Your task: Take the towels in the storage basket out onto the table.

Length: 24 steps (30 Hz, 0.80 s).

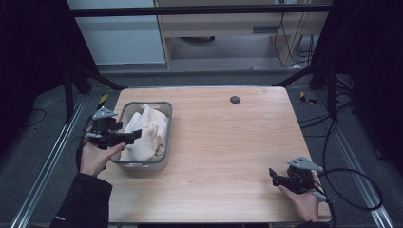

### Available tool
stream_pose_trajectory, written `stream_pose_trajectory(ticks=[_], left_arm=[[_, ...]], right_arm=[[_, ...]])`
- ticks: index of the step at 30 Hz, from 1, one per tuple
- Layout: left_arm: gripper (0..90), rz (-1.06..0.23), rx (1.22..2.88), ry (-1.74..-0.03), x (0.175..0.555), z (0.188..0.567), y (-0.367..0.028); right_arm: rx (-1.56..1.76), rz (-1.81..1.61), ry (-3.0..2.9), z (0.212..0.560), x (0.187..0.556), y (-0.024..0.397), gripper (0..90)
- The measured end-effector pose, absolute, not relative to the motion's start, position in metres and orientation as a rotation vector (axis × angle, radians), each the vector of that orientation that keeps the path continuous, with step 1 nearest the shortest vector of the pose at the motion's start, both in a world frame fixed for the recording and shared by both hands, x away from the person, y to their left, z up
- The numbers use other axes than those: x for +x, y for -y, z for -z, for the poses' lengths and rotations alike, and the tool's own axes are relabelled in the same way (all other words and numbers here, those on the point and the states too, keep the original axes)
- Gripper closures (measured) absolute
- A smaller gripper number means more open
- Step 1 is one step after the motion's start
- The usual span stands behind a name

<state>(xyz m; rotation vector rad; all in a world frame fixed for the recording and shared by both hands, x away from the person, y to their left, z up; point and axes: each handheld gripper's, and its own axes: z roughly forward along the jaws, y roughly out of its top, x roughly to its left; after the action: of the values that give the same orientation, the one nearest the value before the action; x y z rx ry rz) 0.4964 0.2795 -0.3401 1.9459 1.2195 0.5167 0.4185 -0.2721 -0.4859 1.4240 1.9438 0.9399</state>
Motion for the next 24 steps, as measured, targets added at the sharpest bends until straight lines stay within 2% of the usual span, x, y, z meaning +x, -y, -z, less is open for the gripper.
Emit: stream_pose_trajectory(ticks=[24], left_arm=[[13.8, -0.502, 2.03, -1.325, 0.517, 0.371, -0.269]], right_arm=[[1.407, -0.918, -1.982, 0.489, 0.42, 0.27, 13.9]])
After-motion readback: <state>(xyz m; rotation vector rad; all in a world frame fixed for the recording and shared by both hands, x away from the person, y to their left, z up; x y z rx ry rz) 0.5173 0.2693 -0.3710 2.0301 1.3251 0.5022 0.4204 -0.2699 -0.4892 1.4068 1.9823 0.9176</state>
